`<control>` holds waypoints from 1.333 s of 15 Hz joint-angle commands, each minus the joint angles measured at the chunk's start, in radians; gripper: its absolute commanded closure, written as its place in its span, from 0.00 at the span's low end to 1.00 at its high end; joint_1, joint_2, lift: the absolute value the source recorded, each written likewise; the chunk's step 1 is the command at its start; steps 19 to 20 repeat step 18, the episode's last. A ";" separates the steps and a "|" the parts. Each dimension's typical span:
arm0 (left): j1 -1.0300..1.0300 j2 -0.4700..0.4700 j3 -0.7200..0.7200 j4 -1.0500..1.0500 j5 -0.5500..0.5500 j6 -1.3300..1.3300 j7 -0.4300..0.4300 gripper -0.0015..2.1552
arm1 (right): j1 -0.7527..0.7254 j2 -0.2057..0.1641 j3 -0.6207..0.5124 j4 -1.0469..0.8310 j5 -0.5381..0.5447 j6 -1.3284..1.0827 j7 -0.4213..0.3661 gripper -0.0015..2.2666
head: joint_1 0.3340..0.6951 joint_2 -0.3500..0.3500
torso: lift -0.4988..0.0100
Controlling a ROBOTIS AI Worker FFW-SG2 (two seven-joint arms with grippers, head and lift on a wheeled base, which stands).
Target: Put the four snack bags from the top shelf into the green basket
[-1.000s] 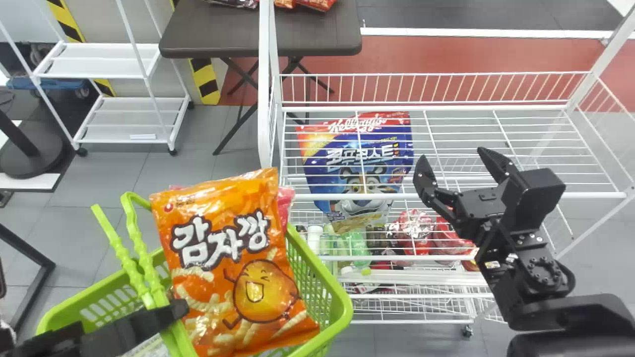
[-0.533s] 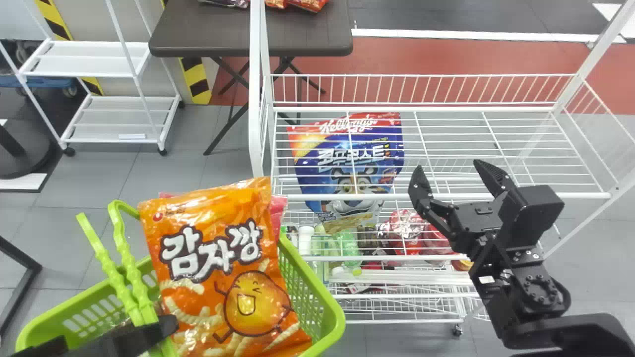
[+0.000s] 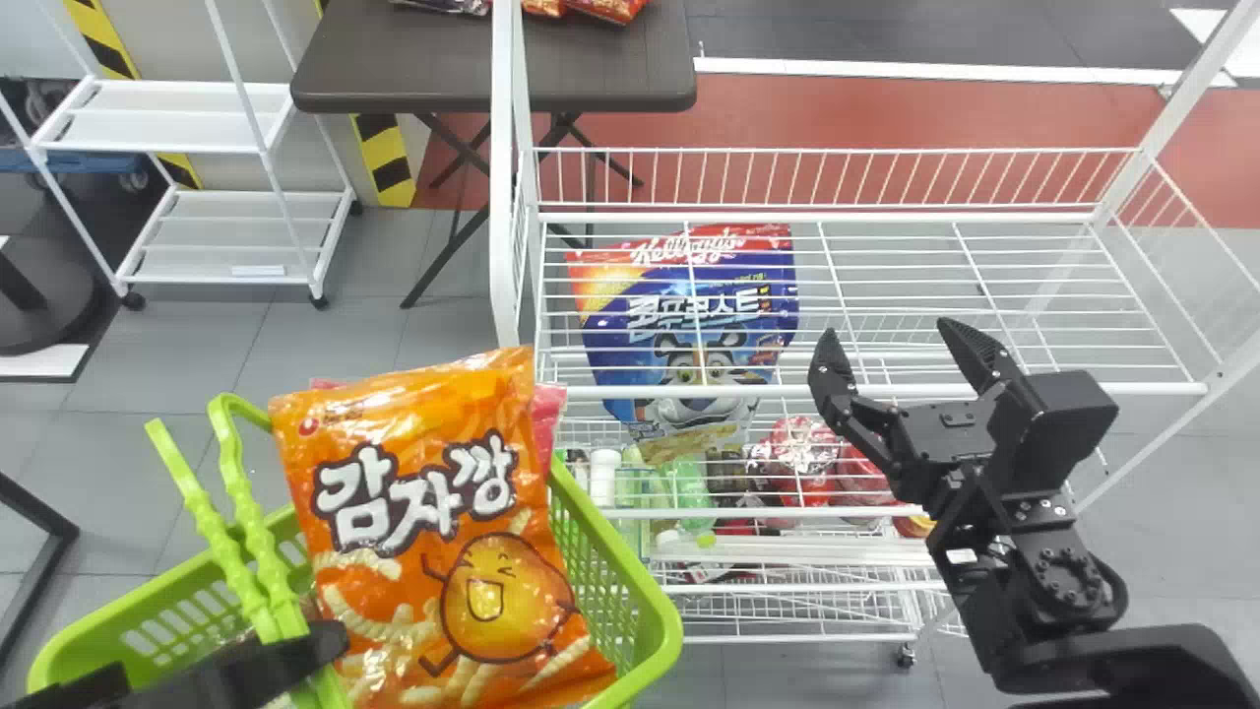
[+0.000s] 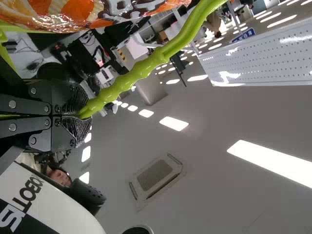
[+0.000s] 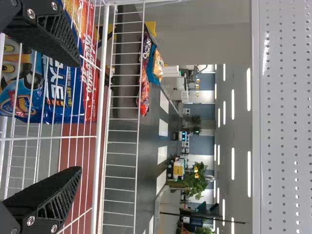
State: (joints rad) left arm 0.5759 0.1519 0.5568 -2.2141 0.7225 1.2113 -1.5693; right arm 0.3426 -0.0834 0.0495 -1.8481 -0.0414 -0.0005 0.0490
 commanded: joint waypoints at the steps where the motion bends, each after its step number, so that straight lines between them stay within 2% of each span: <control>1: -0.001 0.000 0.000 0.001 0.002 -0.009 -0.011 1.00 | -0.005 0.001 0.004 0.001 0.000 0.000 0.000 0.02 | 1.00 0.46 | 0.97; 20: 0.010 0.000 0.000 -0.009 0.003 -0.015 -0.011 1.00 | 0.003 0.005 0.004 0.000 -0.011 0.003 0.000 0.03 | 1.00 0.47 | 0.97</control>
